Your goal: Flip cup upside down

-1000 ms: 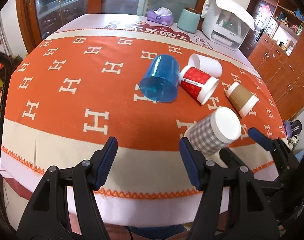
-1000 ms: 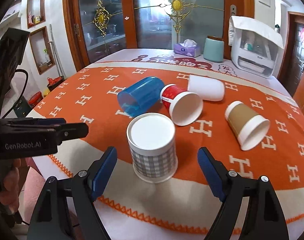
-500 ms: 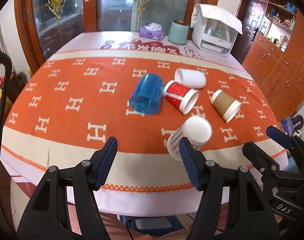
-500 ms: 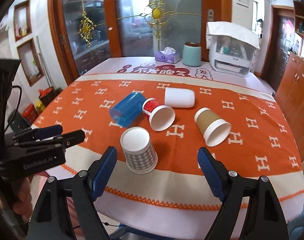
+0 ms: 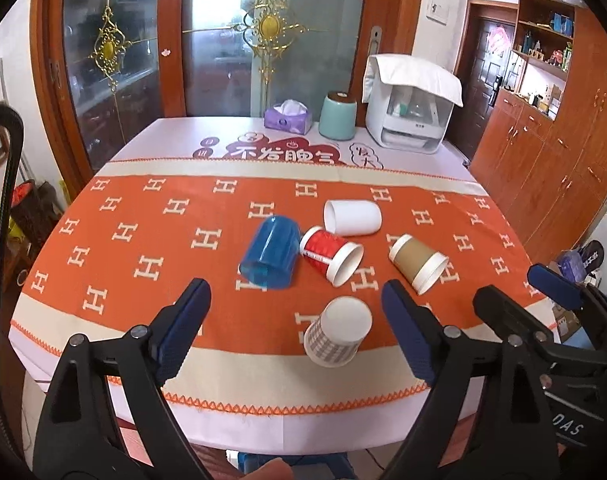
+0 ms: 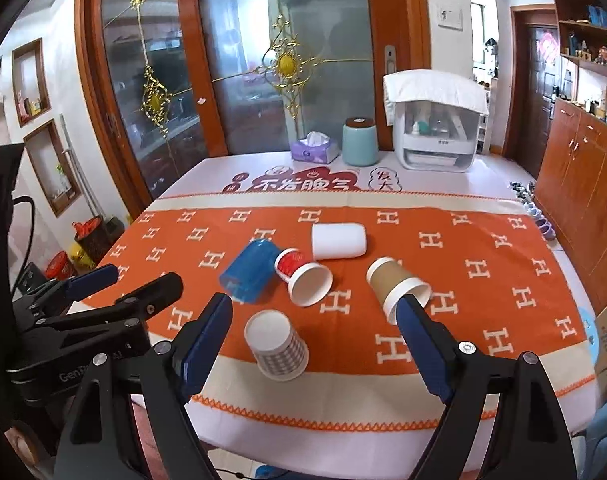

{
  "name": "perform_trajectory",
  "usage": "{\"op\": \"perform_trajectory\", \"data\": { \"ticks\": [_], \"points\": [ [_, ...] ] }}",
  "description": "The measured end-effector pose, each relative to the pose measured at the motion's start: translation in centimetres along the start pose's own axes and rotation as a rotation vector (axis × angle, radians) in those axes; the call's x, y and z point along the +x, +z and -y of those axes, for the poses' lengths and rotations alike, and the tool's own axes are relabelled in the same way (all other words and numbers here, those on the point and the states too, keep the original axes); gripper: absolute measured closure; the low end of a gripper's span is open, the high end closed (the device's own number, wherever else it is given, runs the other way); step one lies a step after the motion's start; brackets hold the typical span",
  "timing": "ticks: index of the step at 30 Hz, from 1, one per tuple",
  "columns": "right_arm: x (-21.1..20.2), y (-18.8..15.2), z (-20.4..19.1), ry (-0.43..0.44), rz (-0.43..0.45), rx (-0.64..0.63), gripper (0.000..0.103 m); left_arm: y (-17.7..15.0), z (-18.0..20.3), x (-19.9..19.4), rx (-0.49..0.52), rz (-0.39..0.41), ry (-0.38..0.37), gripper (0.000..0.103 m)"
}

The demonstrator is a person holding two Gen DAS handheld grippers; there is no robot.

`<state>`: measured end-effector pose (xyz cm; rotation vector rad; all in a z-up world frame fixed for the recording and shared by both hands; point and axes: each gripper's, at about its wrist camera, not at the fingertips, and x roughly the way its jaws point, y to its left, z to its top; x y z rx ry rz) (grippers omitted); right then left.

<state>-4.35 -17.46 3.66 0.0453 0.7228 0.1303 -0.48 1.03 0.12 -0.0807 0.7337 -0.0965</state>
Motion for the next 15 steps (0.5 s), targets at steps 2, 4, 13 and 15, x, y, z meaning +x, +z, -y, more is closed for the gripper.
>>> {"op": "perform_trajectory", "data": {
  "ticks": [2,4,13,15],
  "points": [
    [-0.4,0.5,0.3,-0.004,0.007,0.011,0.017,0.5,0.2,-0.3,-0.003,0.002,-0.002,0.017],
    [-0.8,1.1,0.7,-0.011,0.011,0.021,0.017,0.9,0.5,-0.5,0.006,0.016,0.010,0.017],
    [-1.2,2.7,2.0,-0.030,0.027,0.048,0.015,1.8,2.0,-1.3,0.044,0.058,0.045,0.017],
    [-1.3,2.9,2.3,-0.033,0.028,0.054,0.015,1.9,2.1,-1.3,0.044,0.059,0.044,0.017]
  ]
}}
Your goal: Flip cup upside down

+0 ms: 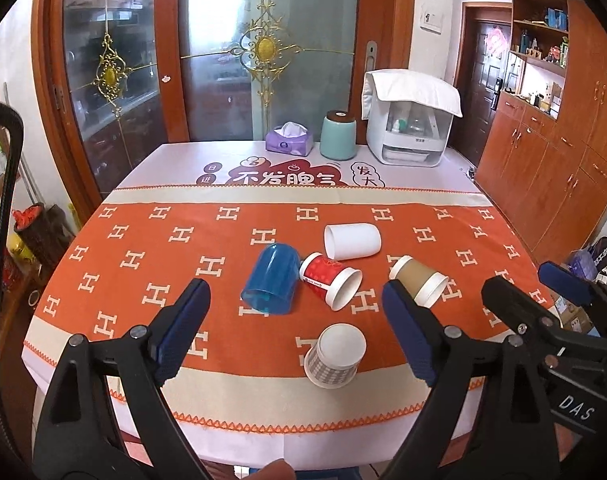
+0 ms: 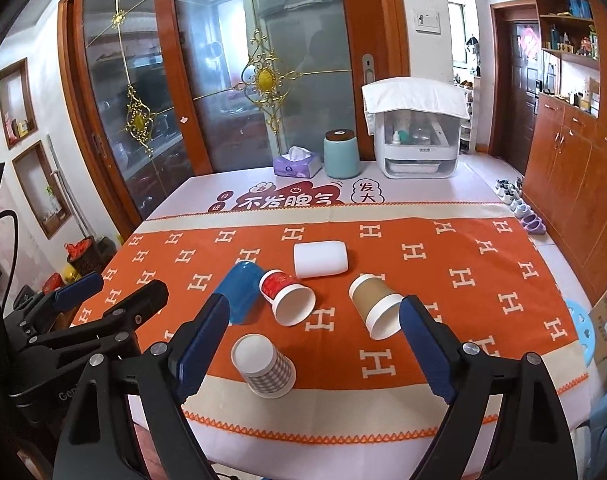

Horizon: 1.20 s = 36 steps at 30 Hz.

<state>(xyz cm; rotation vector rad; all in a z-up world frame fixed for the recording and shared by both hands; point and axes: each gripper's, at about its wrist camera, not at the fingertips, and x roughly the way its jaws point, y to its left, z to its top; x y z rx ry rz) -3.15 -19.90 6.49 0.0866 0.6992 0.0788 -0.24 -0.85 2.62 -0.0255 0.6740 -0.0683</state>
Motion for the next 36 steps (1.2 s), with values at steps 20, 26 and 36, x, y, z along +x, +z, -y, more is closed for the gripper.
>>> {"op": "perform_trajectory", "data": {
  "ticks": [20,26,36],
  "points": [
    [1.2,0.4,0.5,-0.005,-0.024,0.004,0.015,0.4,-0.2,1.0,-0.003,-0.022,0.009,0.017],
    [2.1,0.4,0.3,-0.002,-0.033,0.004,0.015,0.2,-0.4,1.4,-0.003,-0.027,0.020,0.017],
    [2.9,0.0,0.0,-0.005,-0.041,0.004,0.015,0.0,-0.8,2.1,-0.002,-0.036,0.023,0.017]
  ]
}}
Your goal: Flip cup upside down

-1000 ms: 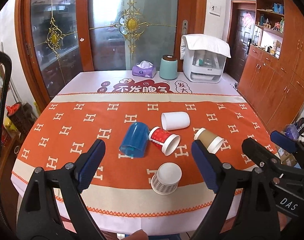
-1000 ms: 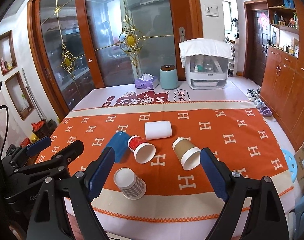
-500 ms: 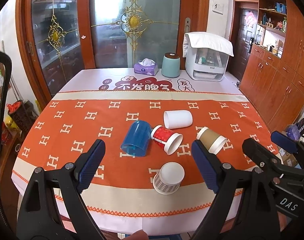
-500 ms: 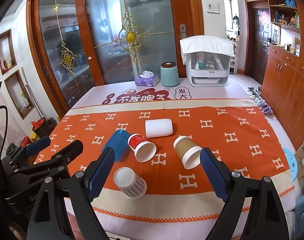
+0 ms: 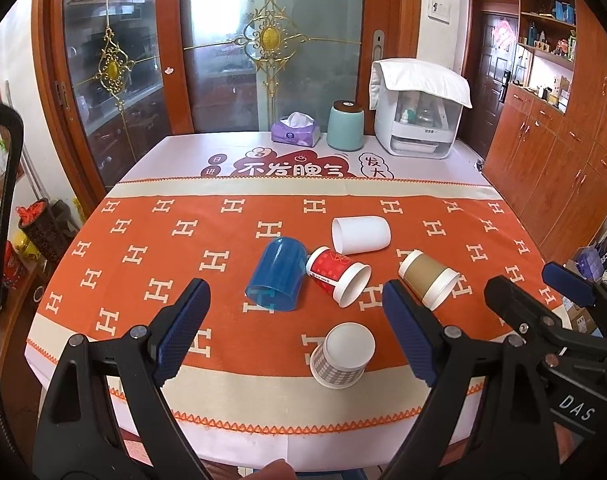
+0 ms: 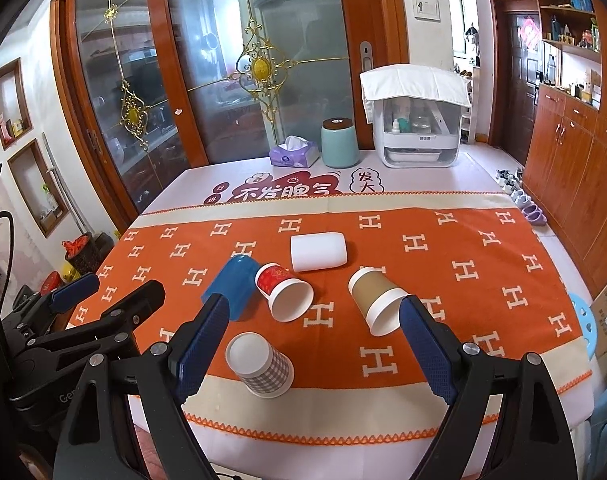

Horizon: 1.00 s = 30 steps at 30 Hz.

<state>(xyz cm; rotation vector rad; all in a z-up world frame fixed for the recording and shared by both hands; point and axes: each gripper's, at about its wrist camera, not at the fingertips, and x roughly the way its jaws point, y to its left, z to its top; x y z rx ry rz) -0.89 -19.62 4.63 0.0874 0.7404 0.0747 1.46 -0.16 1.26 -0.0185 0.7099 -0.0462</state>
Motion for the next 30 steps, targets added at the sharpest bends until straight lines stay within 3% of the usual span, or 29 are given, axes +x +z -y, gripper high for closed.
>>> {"op": "perform_trajectory", "data": {
  "ticks": [30],
  "points": [
    [0.00,0.13,0.01,0.002,-0.002,0.001,0.015,-0.52,-0.70,0.54,0.006,-0.005,0.012,0.017]
  ]
}}
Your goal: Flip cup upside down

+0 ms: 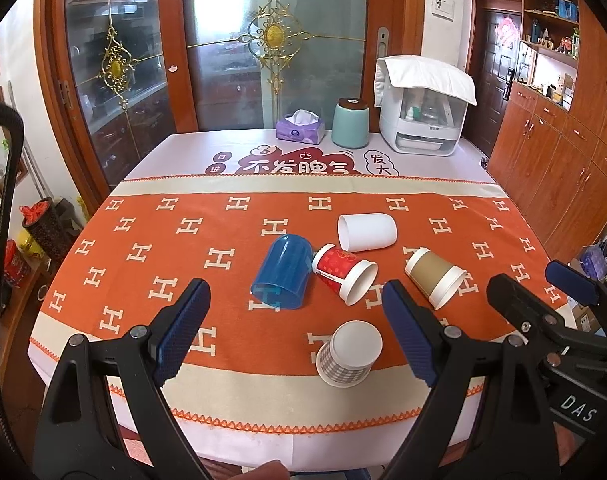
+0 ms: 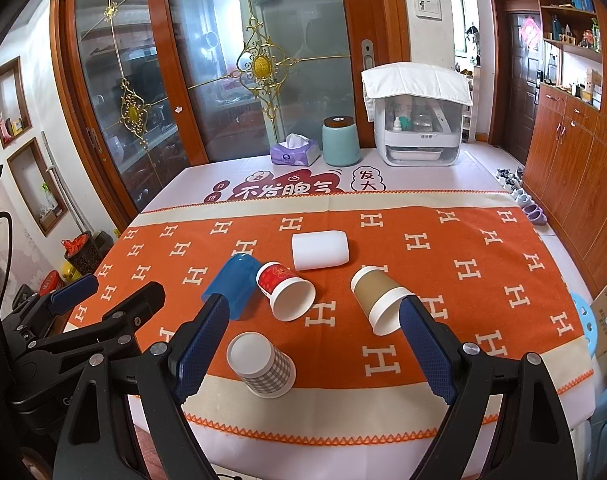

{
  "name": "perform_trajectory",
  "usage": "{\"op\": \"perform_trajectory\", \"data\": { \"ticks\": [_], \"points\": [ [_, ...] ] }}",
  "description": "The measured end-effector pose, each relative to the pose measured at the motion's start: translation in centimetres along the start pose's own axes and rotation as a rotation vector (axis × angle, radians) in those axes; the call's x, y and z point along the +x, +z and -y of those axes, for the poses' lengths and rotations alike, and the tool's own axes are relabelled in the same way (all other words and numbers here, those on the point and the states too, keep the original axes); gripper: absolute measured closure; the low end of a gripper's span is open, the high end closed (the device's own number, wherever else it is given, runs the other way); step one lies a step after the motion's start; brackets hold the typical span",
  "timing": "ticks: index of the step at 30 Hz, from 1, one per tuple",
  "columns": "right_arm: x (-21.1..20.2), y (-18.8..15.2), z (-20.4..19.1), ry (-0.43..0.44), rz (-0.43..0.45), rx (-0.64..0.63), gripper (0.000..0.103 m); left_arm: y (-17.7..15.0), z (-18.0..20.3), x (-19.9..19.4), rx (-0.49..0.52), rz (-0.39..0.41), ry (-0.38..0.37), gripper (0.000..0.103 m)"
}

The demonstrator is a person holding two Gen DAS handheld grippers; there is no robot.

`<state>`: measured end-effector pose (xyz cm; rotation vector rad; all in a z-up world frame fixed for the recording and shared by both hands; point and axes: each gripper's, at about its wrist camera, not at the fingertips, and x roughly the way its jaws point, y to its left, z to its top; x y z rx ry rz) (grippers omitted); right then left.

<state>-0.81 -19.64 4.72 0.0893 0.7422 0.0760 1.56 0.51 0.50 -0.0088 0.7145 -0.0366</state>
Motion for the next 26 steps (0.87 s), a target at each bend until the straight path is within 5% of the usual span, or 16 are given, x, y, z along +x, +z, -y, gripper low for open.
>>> {"op": "perform_trajectory", "data": {
  "ticks": [26],
  "points": [
    [0.22,-0.14,-0.14,0.001,-0.004,0.000,0.015,0.10,0.12,-0.02,0.002,-0.002,0.001,0.017]
  ]
}}
